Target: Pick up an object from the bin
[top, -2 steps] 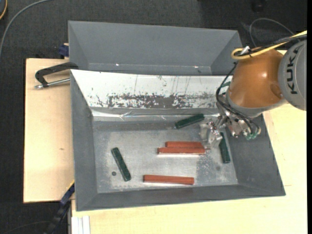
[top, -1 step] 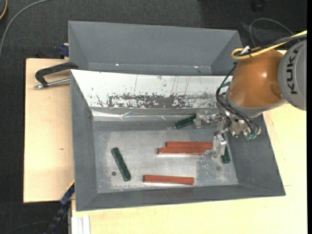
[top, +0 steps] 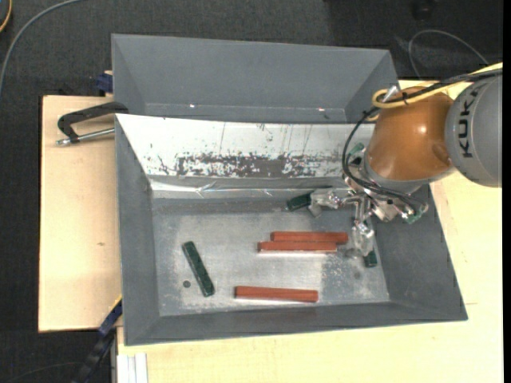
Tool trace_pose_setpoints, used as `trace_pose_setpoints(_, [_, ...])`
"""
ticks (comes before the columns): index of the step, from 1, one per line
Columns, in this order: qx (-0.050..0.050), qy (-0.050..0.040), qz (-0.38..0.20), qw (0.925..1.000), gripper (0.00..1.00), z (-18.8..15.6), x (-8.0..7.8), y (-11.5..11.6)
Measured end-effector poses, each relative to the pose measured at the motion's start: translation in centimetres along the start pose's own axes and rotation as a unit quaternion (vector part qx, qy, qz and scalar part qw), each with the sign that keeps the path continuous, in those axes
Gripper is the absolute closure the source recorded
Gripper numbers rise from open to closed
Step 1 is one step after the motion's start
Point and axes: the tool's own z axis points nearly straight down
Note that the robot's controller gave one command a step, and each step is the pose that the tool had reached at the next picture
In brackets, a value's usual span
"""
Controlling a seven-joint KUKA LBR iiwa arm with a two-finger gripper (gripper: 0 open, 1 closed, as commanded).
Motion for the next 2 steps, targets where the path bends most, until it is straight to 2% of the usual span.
trace_pose_setpoints(1, [0.000,-0.0008,0.000,1.0000,1.00,-0.1,-0.1,0.0])
trace_pose_setpoints(2, [0.004,-0.0035,-0.087,0.9962,1.00,-17.3,0.1,0.7])
